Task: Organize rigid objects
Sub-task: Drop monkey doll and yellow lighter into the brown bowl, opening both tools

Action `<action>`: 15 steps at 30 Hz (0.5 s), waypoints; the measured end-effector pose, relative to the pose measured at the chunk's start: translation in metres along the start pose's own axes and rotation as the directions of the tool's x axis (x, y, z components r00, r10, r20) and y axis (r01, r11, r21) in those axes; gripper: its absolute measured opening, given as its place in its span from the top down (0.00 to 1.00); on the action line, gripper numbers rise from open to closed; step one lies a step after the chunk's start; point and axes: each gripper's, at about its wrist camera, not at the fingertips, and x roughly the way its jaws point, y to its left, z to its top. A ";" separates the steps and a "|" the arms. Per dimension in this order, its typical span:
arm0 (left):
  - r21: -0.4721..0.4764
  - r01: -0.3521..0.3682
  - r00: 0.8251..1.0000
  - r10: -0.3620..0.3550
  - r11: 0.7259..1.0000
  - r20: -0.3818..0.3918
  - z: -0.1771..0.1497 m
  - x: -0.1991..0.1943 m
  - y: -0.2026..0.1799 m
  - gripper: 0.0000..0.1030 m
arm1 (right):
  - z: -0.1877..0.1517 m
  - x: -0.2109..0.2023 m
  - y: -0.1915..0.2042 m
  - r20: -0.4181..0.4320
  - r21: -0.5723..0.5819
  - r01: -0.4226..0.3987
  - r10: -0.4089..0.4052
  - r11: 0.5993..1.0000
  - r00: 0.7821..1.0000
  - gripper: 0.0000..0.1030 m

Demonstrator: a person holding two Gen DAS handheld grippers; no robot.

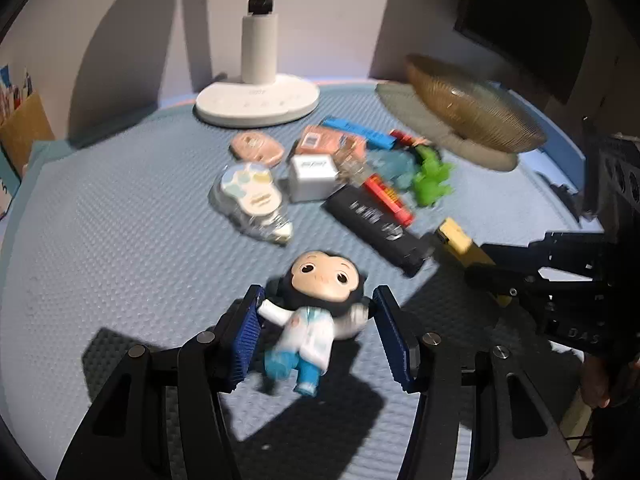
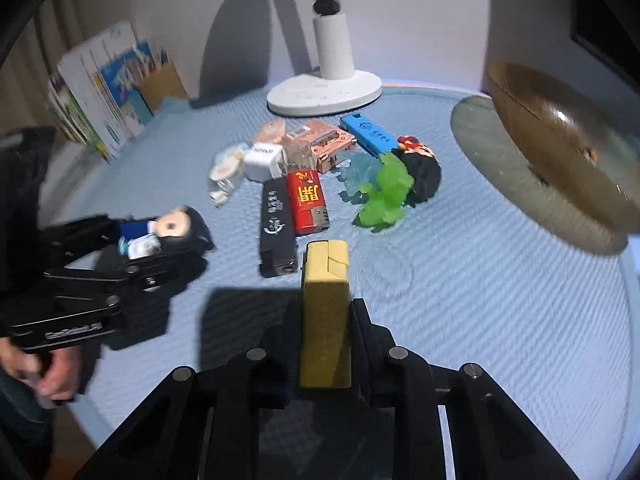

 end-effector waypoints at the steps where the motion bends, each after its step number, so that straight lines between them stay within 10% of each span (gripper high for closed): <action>1: 0.004 0.009 1.000 -0.009 1.000 0.008 0.002 -0.004 -0.003 0.49 | -0.001 -0.010 -0.005 0.024 0.025 -0.032 0.031 0.999 0.999 0.77; 6: 0.063 0.025 0.997 -0.030 0.998 0.076 0.026 -0.024 -0.030 0.49 | 0.004 -0.064 -0.039 0.155 0.125 -0.061 0.041 0.990 0.987 0.77; 15: 0.177 0.120 0.964 -0.158 0.977 0.213 0.124 -0.041 -0.098 0.49 | 0.040 -0.153 -0.119 0.300 0.257 0.143 -0.219 0.956 0.928 0.77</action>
